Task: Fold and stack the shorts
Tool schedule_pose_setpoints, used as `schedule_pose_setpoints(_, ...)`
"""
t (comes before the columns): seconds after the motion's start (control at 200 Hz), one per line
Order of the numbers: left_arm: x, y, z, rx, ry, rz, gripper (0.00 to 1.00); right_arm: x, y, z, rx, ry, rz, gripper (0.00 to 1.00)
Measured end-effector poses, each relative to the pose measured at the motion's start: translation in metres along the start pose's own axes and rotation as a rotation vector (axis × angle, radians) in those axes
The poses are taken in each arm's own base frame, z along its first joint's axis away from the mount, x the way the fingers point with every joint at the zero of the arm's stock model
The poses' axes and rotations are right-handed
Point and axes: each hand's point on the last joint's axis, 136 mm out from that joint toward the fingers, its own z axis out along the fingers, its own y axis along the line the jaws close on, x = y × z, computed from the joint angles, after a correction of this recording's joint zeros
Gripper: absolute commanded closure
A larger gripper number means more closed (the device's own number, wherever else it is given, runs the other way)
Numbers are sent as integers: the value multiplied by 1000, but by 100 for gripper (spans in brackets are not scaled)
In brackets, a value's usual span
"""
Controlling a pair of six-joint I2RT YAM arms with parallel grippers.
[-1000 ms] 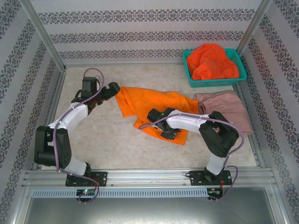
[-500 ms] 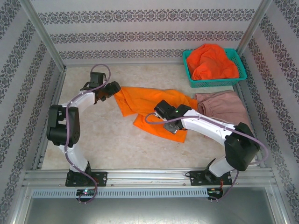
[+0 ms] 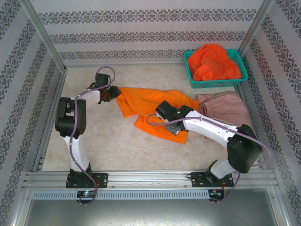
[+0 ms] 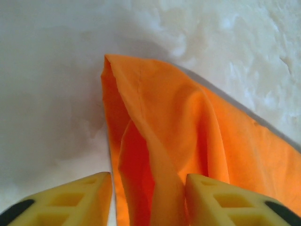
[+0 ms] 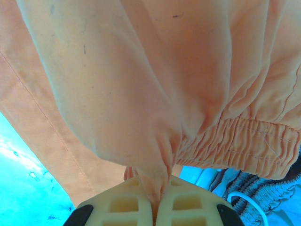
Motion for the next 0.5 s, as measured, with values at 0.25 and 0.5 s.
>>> schedule_pose_setpoints(0.25,-24,-7,4,16,-36,4,100,1,-7,0,4,-3,26,100)
schedule_pose_setpoints(0.5,-70,-21,-55,27,-161,39,100,-26,-63,-70,28,-273,231,100)
